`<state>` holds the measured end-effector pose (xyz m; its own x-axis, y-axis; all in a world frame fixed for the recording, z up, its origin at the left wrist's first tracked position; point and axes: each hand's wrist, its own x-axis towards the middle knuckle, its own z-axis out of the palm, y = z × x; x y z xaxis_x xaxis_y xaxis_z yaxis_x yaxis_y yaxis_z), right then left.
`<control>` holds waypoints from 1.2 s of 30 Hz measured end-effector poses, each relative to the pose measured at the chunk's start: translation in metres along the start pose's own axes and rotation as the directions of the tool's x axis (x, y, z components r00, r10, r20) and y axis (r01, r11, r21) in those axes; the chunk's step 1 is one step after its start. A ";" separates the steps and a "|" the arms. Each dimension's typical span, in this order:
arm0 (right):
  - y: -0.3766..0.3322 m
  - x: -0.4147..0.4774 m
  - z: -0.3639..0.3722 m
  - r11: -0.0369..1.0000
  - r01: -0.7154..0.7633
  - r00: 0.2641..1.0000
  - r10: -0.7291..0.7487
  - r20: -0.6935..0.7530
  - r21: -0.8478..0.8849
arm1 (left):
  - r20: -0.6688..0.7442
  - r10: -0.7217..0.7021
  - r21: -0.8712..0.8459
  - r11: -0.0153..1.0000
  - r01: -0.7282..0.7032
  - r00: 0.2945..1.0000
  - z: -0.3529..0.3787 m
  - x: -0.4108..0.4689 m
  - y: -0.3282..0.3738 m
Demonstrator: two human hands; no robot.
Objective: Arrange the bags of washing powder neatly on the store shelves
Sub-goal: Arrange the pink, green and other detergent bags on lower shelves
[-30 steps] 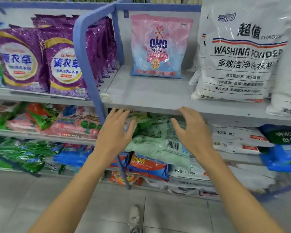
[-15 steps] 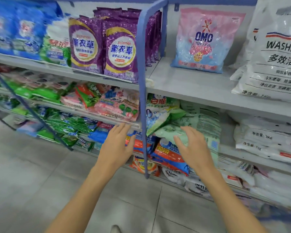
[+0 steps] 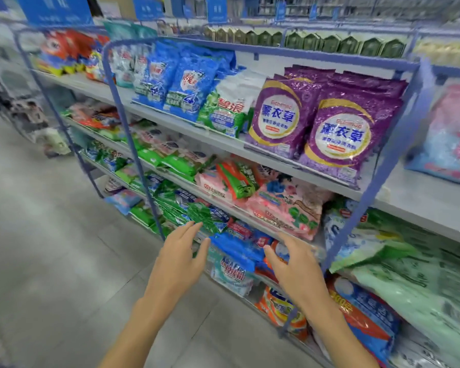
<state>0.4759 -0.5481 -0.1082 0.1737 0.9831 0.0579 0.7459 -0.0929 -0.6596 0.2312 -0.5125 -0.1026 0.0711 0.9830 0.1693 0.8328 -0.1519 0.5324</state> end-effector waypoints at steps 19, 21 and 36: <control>-0.197 0.145 0.157 0.982 0.190 0.979 -0.190 0.079 0.010 | -0.105 -0.116 -0.085 0.991 0.107 0.988 -0.117 0.113 -0.190; -0.210 0.168 0.177 0.981 0.193 0.978 -0.193 0.078 0.018 | -0.096 -0.118 -0.084 0.990 0.110 0.988 -0.121 0.135 -0.210; -0.338 0.343 0.345 0.987 0.126 0.966 -0.144 0.214 0.097 | -0.008 -0.205 0.034 0.978 0.205 0.979 -0.171 0.308 -0.390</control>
<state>0.0617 -0.1251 -0.1241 -0.0774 0.9970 -0.0095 0.6956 0.0471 -0.7169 -0.1654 -0.1683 -0.1158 -0.1057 0.9924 0.0635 0.8480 0.0566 0.5270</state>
